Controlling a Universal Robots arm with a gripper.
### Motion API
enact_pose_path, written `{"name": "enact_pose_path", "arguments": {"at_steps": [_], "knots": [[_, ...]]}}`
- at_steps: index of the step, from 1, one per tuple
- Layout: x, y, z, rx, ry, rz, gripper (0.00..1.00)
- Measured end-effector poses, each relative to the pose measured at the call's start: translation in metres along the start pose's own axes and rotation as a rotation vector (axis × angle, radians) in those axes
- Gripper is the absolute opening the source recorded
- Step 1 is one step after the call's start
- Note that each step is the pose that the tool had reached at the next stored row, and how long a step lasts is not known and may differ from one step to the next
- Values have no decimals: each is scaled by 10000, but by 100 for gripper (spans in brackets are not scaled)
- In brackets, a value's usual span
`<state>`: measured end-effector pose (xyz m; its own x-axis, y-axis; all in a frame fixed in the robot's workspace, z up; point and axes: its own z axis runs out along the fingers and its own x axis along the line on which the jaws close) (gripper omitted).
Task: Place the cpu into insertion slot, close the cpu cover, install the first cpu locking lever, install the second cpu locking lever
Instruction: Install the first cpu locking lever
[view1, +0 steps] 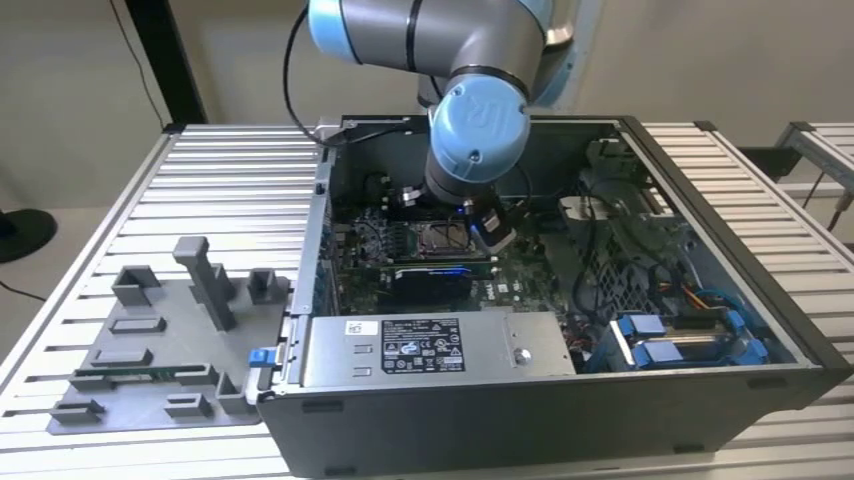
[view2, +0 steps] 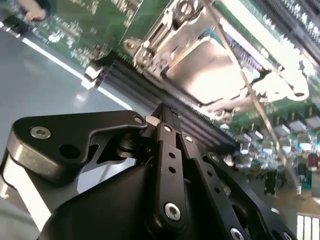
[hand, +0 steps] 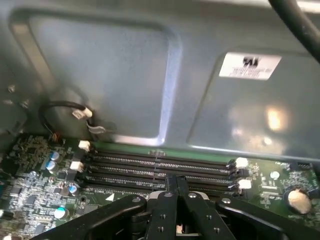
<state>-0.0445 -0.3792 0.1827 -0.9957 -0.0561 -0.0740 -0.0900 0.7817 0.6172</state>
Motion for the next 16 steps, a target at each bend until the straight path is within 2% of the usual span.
{"name": "enact_pose_path", "arguments": {"at_steps": [3, 5, 7, 9, 13, 16], "knots": [[-13, 81, -104, -3, 11, 6, 0], [-21, 116, -153, -3, 49, 36, 0], [-27, 123, -180, 9, 111, 91, 0], [-27, 102, -200, 79, 189, 165, 0], [-25, 72, -224, 355, 335, 290, 0], [-24, 69, -227, 715, 511, 403, 0]]}}
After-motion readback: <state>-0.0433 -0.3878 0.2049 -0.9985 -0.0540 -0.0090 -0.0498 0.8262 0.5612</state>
